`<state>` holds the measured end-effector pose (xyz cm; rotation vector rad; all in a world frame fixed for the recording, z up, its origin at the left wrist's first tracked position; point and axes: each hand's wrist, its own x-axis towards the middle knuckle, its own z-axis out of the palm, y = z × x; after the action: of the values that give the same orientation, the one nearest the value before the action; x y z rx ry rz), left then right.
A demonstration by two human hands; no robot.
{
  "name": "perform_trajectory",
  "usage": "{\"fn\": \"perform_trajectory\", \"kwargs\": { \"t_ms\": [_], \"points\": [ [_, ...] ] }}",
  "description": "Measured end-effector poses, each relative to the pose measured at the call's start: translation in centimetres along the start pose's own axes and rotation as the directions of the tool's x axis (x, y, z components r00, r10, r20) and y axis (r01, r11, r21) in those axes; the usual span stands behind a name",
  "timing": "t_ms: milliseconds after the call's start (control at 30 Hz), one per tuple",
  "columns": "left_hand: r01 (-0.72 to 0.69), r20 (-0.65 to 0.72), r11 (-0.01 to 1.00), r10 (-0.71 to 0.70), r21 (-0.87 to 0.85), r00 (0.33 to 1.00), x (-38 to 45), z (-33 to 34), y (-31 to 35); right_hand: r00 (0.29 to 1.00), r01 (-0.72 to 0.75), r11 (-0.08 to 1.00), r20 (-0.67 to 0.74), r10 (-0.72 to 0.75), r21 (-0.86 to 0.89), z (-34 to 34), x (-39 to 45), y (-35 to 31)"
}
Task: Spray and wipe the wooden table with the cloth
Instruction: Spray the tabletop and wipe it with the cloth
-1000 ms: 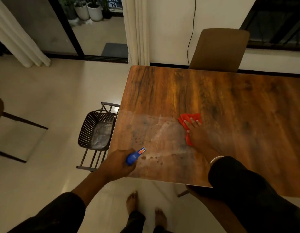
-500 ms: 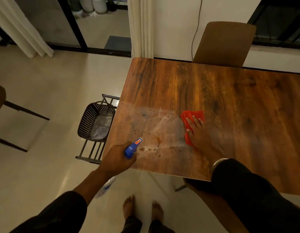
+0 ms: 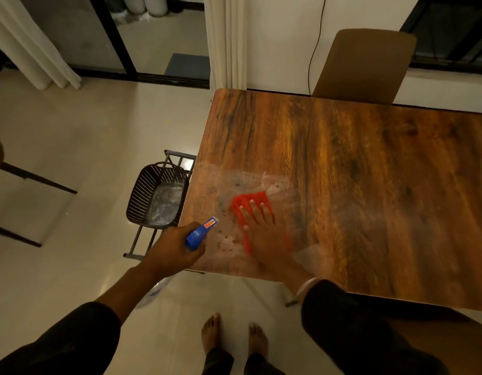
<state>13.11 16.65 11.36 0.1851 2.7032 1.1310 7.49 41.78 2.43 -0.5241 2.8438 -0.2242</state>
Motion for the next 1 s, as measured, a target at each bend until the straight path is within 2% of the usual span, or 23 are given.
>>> {"fn": "perform_trajectory", "kwargs": {
  "t_ms": [67, 167, 233, 300, 400, 467, 533, 600, 667, 700, 767, 867, 933, 1000],
  "points": [
    [0.0, -0.035, 1.0, 0.0, 0.002, 0.999, 0.3, -1.1, -0.7, 0.98, -0.182, 0.983, -0.081, 0.182, 0.001, -1.2, 0.6, 4.3],
    [-0.018, -0.057, 1.0, 0.018, 0.011, 0.998, 0.7, -2.5, -1.9, 0.888, -0.445, 0.893, -0.1, 0.449, 0.059, -3.1, 1.8, 9.7],
    [-0.006, -0.062, 1.0, 0.007, 0.022, 0.998, 1.1, -3.3, -2.8, 0.853, -0.505, 0.859, -0.104, 0.511, 0.079, -3.2, 2.8, 9.5],
    [0.014, -0.07, 1.0, -0.012, 0.022, 0.997, 1.5, -3.9, -3.7, 0.844, -0.516, 0.853, -0.124, 0.521, 0.075, -2.5, 4.2, 6.4],
    [0.035, -0.069, 0.999, -0.035, 0.0, 0.997, 2.5, -4.4, -4.9, 0.903, -0.402, 0.912, -0.133, 0.41, 0.083, -1.1, 7.3, -0.7],
    [0.036, -0.067, 0.999, -0.037, -0.005, 0.997, 3.3, -4.5, -5.4, 0.961, -0.236, 0.969, -0.13, 0.243, 0.069, 0.2, 9.7, -5.9],
    [0.031, -0.061, 0.999, -0.032, -0.008, 0.998, 4.0, -4.2, -5.8, 0.991, -0.066, 0.998, -0.116, 0.068, 0.025, 0.9, 11.5, -9.6],
    [0.034, -0.043, 0.999, -0.034, 0.002, 0.999, 4.5, -3.9, -6.4, 0.991, 0.055, 0.997, -0.118, -0.061, -0.057, 1.2, 12.5, -10.0],
    [0.026, -0.026, 1.0, -0.026, 0.006, 0.999, 5.1, -3.8, -7.0, 0.991, 0.121, 0.992, -0.061, -0.123, -0.042, 0.7, 12.6, -6.6],
    [0.02, -0.031, 1.0, -0.02, 0.007, 0.999, 5.5, -3.9, -7.2, 0.993, 0.073, 0.997, -0.088, -0.076, -0.032, 0.5, 12.3, -3.8],
    [0.008, -0.051, 1.0, -0.007, 0.008, 0.999, 6.1, -4.0, -7.7, 0.969, -0.158, 0.987, -0.196, 0.148, -0.035, -0.2, 11.2, 3.1],
    [-0.01, -0.058, 1.0, 0.008, -0.023, 0.998, 6.9, -4.1, -8.4, 0.844, -0.487, 0.872, -0.231, 0.484, 0.046, -1.3, 9.2, 8.7],
    [-0.013, -0.061, 0.999, 0.01, -0.045, 0.998, 7.5, -4.3, -8.8, 0.787, -0.562, 0.82, -0.236, 0.57, 0.108, -1.0, 10.7, 6.7],
    [-0.006, -0.069, 0.998, 0.002, -0.063, 0.998, 8.2, -4.4, -9.3, 0.827, -0.499, 0.857, -0.224, 0.515, 0.128, -0.5, 12.9, 2.0]
  ]
}}
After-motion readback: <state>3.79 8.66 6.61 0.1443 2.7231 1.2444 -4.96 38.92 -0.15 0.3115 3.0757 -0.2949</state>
